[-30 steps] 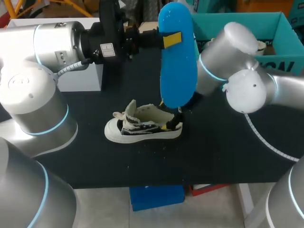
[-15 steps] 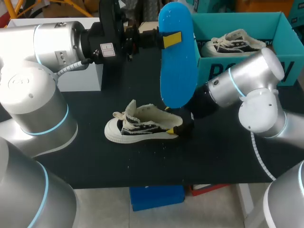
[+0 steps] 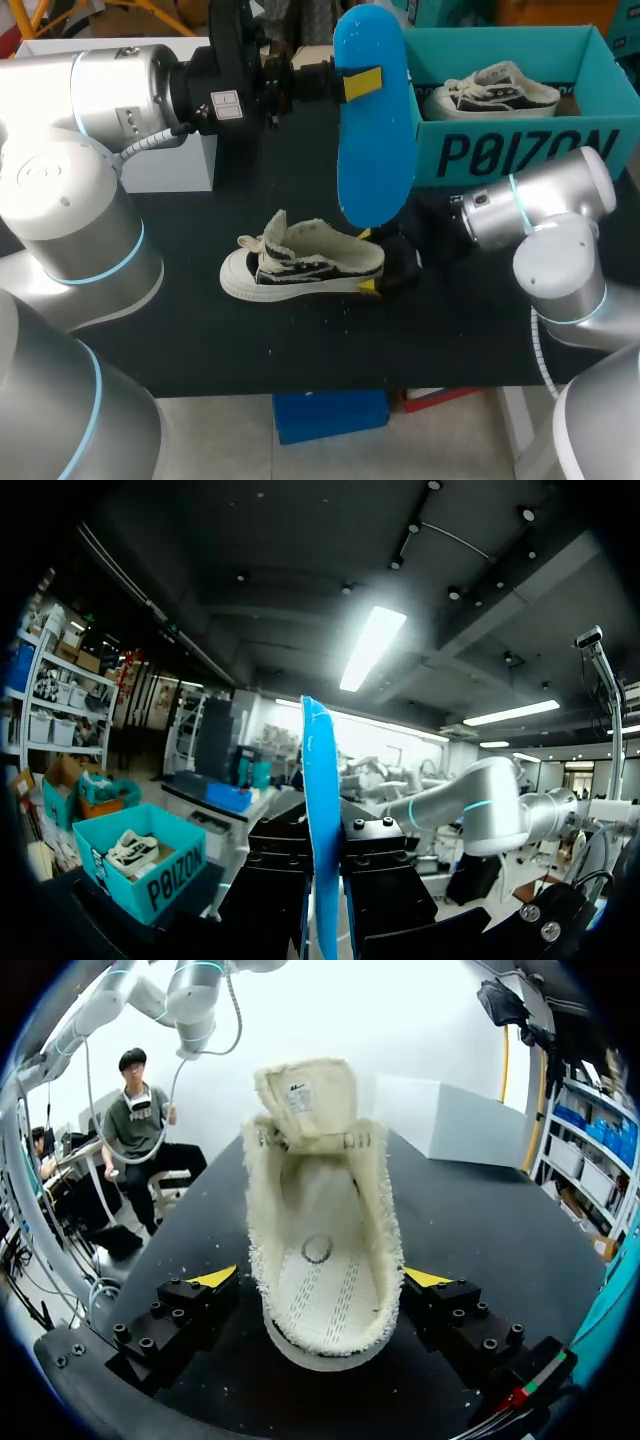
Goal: Take the shoe out of the shoebox, open the shoe tongue, remove and reinsert the insole, then place the shoe into the shoebox
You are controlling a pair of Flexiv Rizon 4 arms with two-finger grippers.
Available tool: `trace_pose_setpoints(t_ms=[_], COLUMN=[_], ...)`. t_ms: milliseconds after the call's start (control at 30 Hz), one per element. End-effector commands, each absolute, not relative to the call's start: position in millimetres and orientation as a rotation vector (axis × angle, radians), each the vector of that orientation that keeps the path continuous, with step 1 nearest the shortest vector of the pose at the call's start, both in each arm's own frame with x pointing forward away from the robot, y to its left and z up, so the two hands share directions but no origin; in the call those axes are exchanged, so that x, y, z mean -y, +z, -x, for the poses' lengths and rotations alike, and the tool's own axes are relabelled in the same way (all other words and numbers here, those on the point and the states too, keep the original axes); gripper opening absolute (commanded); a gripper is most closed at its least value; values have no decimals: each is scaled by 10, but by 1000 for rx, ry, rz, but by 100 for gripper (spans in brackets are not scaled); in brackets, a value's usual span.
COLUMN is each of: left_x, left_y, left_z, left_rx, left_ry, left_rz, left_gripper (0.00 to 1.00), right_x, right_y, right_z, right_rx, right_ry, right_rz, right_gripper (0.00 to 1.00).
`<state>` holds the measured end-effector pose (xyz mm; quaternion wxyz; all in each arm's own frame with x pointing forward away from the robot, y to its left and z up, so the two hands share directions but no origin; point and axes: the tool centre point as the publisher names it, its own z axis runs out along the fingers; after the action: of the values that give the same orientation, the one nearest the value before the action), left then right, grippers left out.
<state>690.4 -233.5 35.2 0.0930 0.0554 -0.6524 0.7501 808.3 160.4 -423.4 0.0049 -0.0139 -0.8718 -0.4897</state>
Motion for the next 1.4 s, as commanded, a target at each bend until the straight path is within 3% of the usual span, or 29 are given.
trace_pose_setpoints(t_ms=[33, 367, 800, 1400], left_x=[2346, 2346, 2346, 2346], left_y=[346, 346, 346, 346], left_z=[-6898, -6898, -6898, -6898], left_rx=[1937, 1937, 1937, 1937], left_ry=[2230, 2230, 2230, 2230], left_rz=[-167, -167, -167, -167], left_gripper=[0, 0, 0, 0], right_x=[-1598, -1563, -1322, -1581], right_y=[-4291, -4259, -3812, -3547], right_z=[-8098, -8118, -8236, -8449], right_rx=[2710, 2733, 2966, 3112], right_ry=[-1561, -1511, -987, -397], right_rz=[46, 41, -50, -184], right_gripper=[100, 100, 100, 100])
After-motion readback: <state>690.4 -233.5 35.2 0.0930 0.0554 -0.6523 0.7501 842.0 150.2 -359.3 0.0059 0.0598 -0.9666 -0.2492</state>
